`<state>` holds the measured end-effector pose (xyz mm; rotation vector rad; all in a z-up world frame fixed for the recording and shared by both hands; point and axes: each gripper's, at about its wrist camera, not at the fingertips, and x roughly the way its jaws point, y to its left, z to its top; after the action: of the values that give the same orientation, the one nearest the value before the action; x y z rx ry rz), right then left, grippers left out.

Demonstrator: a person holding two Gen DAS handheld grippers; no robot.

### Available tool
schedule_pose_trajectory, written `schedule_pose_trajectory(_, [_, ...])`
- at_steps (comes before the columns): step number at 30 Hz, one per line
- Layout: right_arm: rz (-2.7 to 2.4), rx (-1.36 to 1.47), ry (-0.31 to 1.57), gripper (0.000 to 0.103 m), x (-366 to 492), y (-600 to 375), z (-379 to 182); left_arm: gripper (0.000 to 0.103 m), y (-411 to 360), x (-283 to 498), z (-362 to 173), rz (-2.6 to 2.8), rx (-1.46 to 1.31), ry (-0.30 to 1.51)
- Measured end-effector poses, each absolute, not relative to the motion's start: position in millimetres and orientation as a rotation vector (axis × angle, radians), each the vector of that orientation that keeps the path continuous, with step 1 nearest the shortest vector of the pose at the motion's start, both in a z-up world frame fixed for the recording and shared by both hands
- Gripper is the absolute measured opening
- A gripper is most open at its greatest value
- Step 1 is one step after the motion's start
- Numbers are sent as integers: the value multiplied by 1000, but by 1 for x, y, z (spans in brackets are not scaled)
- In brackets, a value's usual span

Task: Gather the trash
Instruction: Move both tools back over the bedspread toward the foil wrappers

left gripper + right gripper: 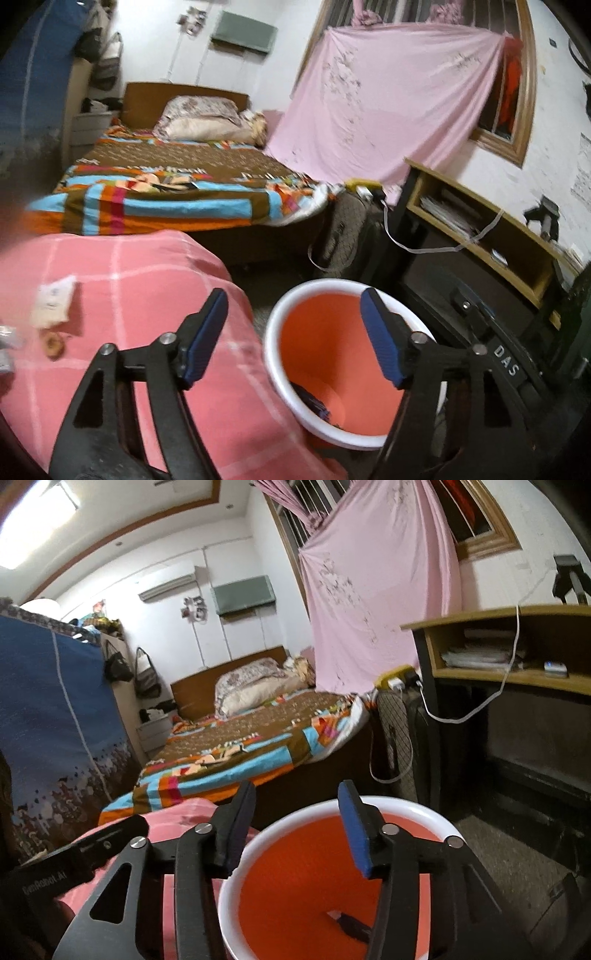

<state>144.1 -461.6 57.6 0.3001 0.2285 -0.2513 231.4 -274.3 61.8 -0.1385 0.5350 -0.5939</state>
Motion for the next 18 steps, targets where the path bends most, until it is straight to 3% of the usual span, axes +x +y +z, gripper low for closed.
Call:
schedule_pose_trajectory(2, [-245, 287, 207, 58, 145, -455, 61, 70, -261, 231, 66, -562, -161, 505])
schedule_pose_trajectory(4, [-239, 281, 172, 86, 145, -449, 65, 74, -246, 230, 69, -529, -182, 471])
schedule_pose_trajectory(7, [-223, 269, 115, 90, 144, -439, 71, 91, -226, 227, 74, -455, -194, 420])
schedule_pose_trajectory(10, [-207, 243, 71, 103, 145, -425, 76, 91, -207, 224, 77, -398, -206, 371])
schedule_pose_trajectory(18, [-121, 177, -16, 103, 147, -385, 84, 91, -153, 215, 79, -281, -195, 298])
